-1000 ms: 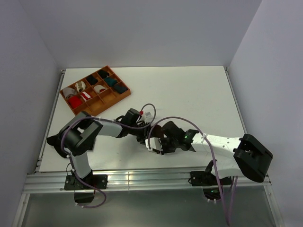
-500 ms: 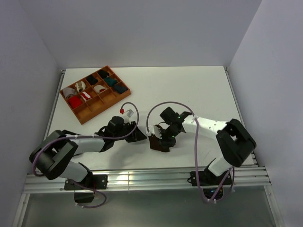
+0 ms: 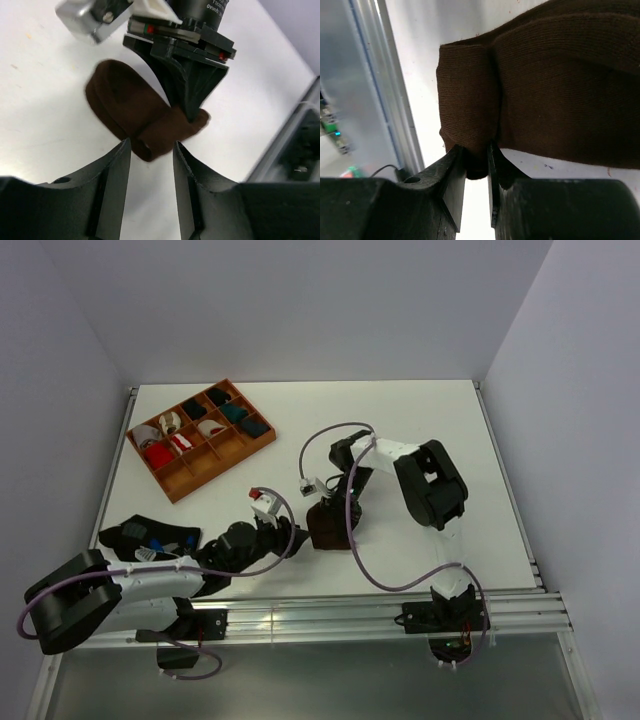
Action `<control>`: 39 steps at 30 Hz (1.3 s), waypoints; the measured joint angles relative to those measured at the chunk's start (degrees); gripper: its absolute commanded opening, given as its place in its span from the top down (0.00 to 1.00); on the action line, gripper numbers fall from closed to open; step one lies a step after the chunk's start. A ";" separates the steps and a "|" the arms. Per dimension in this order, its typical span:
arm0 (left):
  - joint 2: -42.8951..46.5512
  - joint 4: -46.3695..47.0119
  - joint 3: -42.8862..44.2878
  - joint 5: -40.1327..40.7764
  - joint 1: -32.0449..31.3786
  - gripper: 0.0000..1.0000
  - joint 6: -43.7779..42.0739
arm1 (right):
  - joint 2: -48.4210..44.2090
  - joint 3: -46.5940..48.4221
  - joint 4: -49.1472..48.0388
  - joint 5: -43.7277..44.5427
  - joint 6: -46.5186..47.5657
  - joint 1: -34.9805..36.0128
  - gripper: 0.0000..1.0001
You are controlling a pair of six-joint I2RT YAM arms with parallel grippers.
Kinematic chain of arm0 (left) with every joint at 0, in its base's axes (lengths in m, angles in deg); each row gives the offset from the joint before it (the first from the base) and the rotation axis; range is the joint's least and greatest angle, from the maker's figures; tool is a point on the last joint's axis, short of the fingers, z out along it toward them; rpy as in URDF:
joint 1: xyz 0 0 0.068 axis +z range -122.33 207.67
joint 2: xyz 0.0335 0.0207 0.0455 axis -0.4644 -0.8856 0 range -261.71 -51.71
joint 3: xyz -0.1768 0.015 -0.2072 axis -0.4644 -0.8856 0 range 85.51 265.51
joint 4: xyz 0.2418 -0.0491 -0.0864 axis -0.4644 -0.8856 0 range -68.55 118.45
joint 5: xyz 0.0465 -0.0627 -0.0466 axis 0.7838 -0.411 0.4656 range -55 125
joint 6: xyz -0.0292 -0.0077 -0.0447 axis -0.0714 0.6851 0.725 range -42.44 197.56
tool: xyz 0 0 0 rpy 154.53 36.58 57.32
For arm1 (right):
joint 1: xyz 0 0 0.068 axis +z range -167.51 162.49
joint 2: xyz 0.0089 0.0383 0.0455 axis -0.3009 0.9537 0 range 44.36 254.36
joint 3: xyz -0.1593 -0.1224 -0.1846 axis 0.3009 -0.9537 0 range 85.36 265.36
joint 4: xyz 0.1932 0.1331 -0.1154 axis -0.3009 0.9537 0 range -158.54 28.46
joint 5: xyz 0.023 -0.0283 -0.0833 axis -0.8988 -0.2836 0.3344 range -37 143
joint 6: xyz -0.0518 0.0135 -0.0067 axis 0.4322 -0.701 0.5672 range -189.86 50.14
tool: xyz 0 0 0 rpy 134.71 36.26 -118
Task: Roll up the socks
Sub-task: Roll the sock at the center of the board.
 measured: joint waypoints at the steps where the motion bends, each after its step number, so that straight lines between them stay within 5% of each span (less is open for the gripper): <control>1: 0.00 0.20 0.00 1.73 -1.05 0.55 -1.86 | 0.85 0.83 1.01 -0.13 0.04 -0.07 0.78; 8: -5.44 1.40 3.21 11.56 -9.20 0.55 -18.40 | 3.98 3.69 5.51 -0.68 0.39 -0.17 0.78; 18: -16.79 1.36 10.93 14.71 -17.90 0.52 -38.34 | 5.92 4.87 8.39 -0.74 0.66 -0.61 0.78; 39: -28.17 10.03 11.10 17.84 -22.18 0.42 -48.63 | 6.64 4.87 9.66 -1.05 1.49 -1.31 0.79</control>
